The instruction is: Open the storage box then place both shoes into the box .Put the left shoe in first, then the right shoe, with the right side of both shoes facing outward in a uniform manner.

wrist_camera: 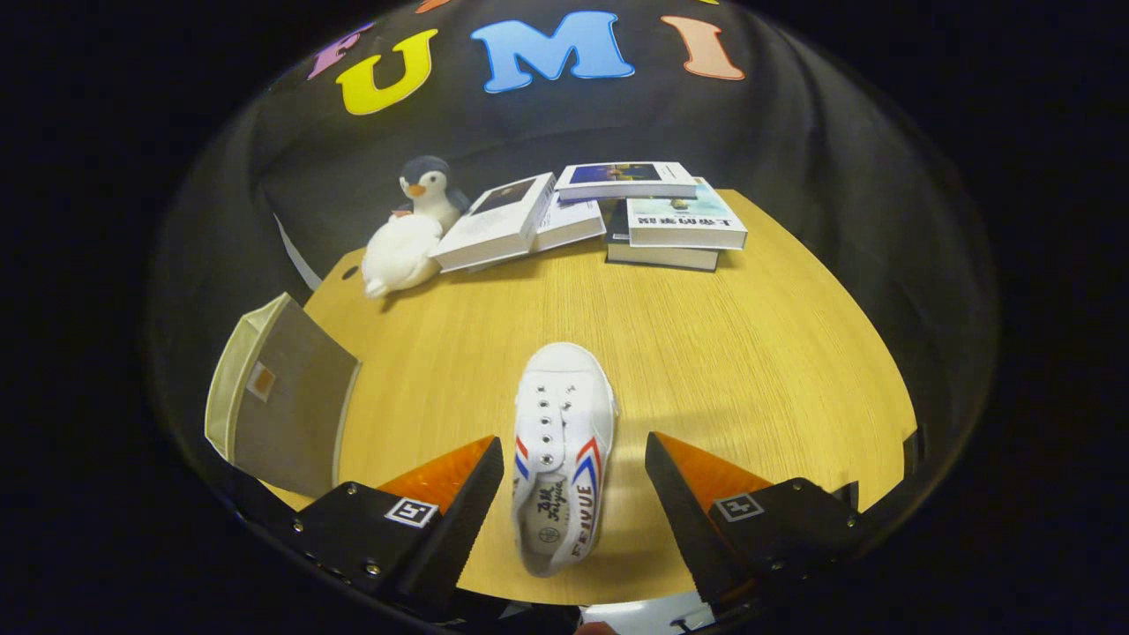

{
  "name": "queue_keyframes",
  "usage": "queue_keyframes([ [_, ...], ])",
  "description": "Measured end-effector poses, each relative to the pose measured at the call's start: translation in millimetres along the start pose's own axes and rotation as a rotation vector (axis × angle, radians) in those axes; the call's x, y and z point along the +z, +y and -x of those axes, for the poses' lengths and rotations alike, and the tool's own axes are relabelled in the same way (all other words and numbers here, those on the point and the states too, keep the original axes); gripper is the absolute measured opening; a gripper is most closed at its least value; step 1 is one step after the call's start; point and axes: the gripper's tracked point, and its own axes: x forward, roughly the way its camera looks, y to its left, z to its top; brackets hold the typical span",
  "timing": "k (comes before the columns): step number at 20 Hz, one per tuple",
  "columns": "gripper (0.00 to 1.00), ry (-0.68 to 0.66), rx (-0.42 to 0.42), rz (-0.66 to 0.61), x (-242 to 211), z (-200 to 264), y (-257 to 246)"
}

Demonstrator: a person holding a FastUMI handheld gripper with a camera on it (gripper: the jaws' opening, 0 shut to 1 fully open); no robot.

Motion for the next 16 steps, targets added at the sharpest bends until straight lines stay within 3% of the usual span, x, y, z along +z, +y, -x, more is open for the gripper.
queue_keyframes([
  [4,0.98,0.088,-0.052,0.067,-27,-16,-19],
  [11,0.98,0.160,-0.057,0.090,-39,-39,-19],
  [14,0.94,0.185,-0.034,0.090,-41,-46,-11],
  [16,0.80,0.201,-0.019,0.096,-41,-48,-8],
])
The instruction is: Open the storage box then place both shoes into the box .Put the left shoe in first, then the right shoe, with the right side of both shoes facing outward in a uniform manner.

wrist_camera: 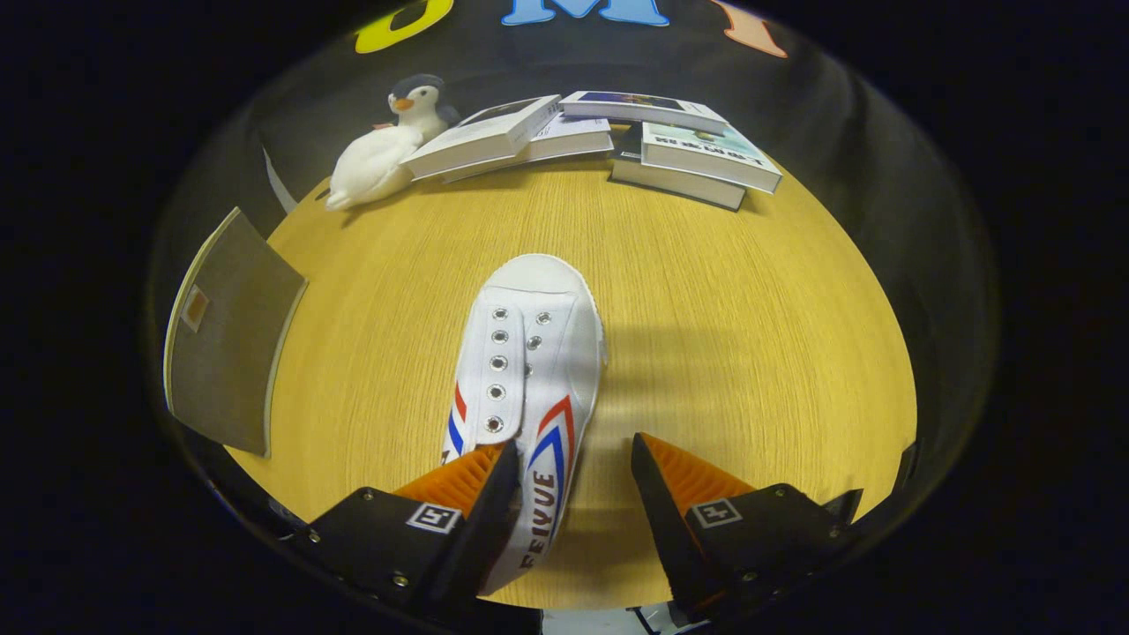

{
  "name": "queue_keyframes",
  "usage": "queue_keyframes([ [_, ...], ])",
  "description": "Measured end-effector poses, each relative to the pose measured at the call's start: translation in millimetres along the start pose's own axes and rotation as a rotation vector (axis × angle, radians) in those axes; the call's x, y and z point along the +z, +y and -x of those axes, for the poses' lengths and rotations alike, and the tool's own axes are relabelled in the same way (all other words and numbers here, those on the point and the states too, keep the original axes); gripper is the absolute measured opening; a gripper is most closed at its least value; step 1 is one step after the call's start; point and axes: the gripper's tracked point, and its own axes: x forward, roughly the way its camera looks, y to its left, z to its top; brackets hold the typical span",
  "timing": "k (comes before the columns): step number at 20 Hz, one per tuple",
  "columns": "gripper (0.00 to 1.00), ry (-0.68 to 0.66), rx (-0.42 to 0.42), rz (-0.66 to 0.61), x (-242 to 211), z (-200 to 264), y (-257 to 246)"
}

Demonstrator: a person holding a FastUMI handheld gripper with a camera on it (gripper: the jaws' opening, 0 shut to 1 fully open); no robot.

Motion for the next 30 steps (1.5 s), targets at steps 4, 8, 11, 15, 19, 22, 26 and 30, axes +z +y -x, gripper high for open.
queue_keyframes([
  [4,0.42,0.016,0.024,-0.006,1,-1,11],
  [8,0.42,0.009,-0.037,-0.016,7,12,-4],
  [11,0.08,0.003,0.002,-0.122,3,1,3],
  [15,0.00,-0.038,0.051,-0.310,8,6,12],
  [19,0.00,-0.078,0.132,-0.409,14,19,24],
  [22,0.00,-0.112,0.190,-0.450,22,34,34],
  [26,0.00,-0.129,0.305,-0.543,34,56,59],
  [30,0.00,-0.155,0.355,-0.536,49,76,83],
])
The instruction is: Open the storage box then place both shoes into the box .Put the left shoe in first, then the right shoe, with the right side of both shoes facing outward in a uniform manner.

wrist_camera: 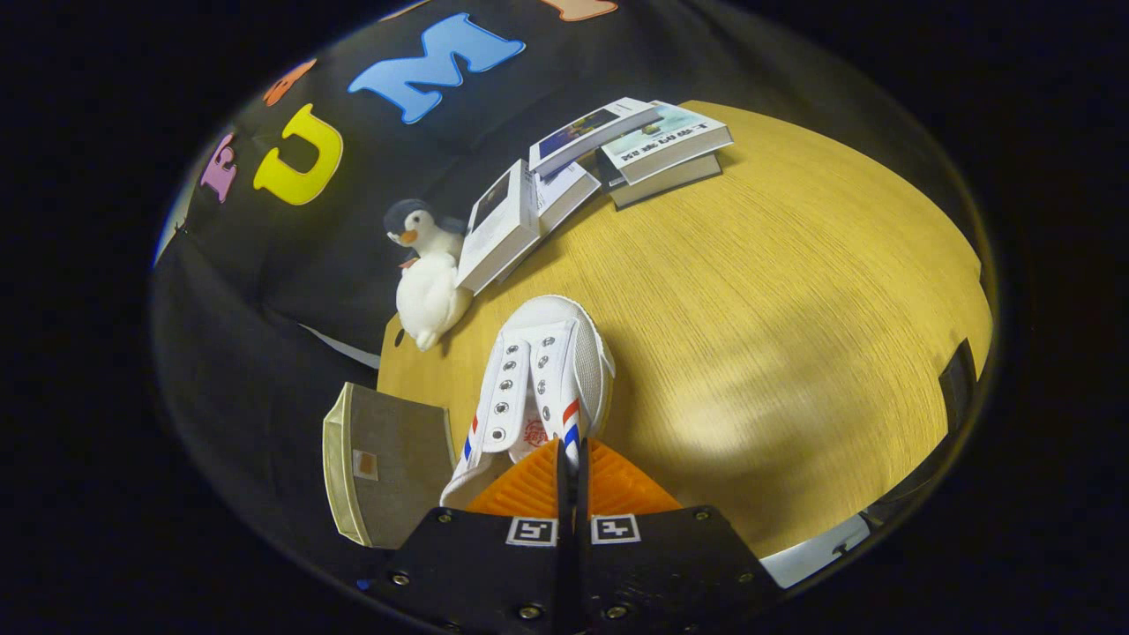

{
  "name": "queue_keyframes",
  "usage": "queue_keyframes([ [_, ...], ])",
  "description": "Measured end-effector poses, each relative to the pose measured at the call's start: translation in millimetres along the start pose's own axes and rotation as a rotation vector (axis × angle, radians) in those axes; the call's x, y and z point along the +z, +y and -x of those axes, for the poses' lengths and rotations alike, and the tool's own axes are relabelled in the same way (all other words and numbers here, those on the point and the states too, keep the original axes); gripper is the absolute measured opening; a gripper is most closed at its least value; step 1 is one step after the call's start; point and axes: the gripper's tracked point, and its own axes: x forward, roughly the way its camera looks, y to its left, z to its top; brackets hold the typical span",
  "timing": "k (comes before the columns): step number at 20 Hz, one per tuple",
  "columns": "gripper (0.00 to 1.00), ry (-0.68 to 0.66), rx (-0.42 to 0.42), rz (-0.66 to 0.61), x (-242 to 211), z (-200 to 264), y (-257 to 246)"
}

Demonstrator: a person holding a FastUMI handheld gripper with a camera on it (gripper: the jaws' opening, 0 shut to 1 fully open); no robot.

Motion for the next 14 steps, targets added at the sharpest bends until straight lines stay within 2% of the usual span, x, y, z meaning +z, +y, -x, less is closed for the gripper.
queue_keyframes([
  [6,0.00,-0.023,0.045,0.015,-4,5,56],
  [14,0.00,-0.003,0.117,0.108,-29,8,143],
])
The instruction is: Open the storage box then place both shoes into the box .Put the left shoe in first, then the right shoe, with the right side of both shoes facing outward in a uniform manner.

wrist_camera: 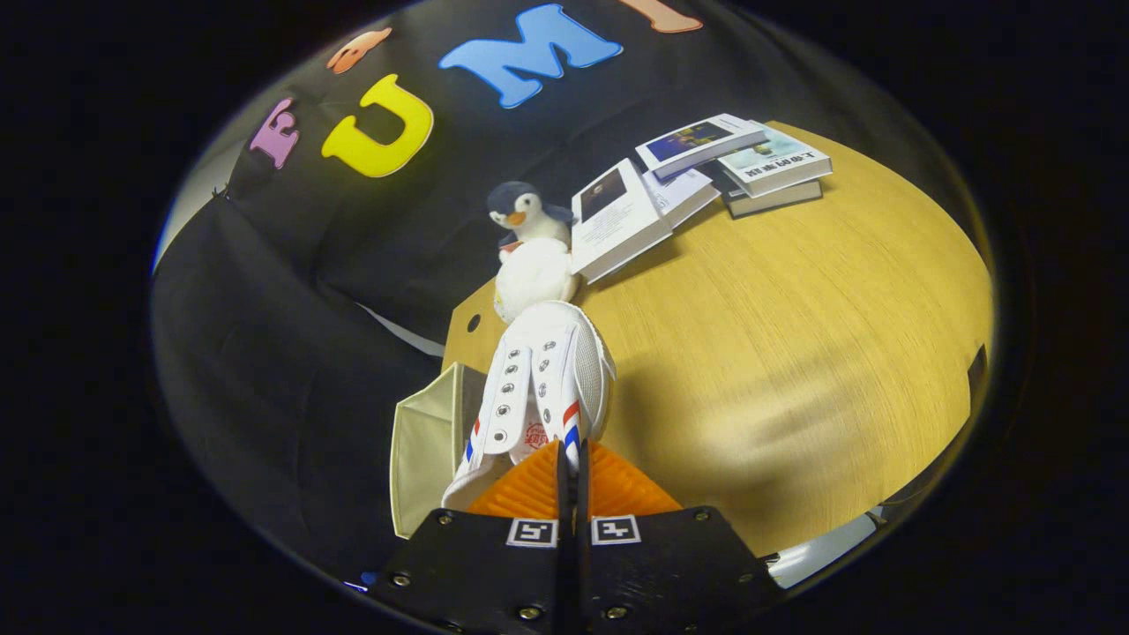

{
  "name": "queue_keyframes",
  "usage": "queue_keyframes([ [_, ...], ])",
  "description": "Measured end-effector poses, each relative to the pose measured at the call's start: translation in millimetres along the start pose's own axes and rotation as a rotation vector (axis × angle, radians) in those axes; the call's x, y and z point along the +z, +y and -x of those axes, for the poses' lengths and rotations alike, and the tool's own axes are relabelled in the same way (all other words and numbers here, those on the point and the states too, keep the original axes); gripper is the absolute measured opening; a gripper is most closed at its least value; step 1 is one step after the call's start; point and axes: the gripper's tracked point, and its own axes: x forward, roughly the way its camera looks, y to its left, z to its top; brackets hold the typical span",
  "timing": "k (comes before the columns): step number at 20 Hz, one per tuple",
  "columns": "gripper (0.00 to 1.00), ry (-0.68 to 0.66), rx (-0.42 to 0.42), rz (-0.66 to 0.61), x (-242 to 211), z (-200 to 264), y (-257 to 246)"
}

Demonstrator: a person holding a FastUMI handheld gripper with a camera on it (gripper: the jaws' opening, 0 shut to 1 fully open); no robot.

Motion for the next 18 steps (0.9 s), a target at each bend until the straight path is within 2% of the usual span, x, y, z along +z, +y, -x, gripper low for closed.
queue_keyframes([
  [6,0.00,0.004,0.046,0.084,-16,-14,65],
  [10,0.00,0.020,0.085,0.097,-32,-28,100],
  [18,0.00,0.021,0.046,0.195,-61,-65,128],
])
